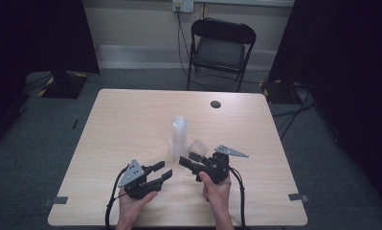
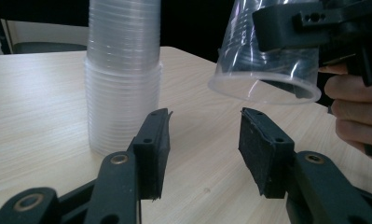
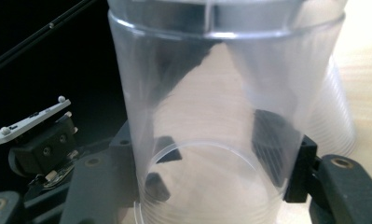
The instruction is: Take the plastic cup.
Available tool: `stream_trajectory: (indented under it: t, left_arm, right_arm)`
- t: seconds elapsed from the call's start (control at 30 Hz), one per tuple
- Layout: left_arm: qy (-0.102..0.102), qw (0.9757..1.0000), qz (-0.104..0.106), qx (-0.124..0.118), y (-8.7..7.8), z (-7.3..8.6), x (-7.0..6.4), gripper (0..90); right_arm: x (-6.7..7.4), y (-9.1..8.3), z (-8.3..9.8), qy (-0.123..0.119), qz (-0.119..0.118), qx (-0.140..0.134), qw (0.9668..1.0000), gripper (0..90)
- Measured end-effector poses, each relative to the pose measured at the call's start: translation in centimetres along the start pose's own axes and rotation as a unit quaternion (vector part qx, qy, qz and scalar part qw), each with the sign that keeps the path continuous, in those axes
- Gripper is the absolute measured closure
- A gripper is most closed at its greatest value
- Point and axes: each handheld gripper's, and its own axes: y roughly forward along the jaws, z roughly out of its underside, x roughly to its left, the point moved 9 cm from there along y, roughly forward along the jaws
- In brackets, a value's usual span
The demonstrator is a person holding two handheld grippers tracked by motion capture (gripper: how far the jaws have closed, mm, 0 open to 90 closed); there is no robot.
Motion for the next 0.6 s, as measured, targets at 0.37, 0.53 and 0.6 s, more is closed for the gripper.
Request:
stream_trajectory:
  t: [0.37, 0.53, 0.6]
  left_arm:
    - [0.010, 0.9997, 0.000, -0.021, 1.4, -0.1, -1.0, 57.1]
    - [0.020, 0.9992, -0.003, -0.035, 1.5, -0.3, -1.2, 60.0]
    - [0.021, 0.9991, -0.008, -0.037, 1.5, -0.3, -1.2, 60.3]
  right_arm:
    - [1.1, 0.5, 1.4, 0.034, -0.033, 0.018, 0.9987, 38.9]
    - [1.6, 0.6, 1.5, 0.051, -0.049, 0.020, 0.9973, 38.7]
    - [1.7, 0.6, 1.5, 0.054, -0.052, 0.021, 0.9970, 38.7]
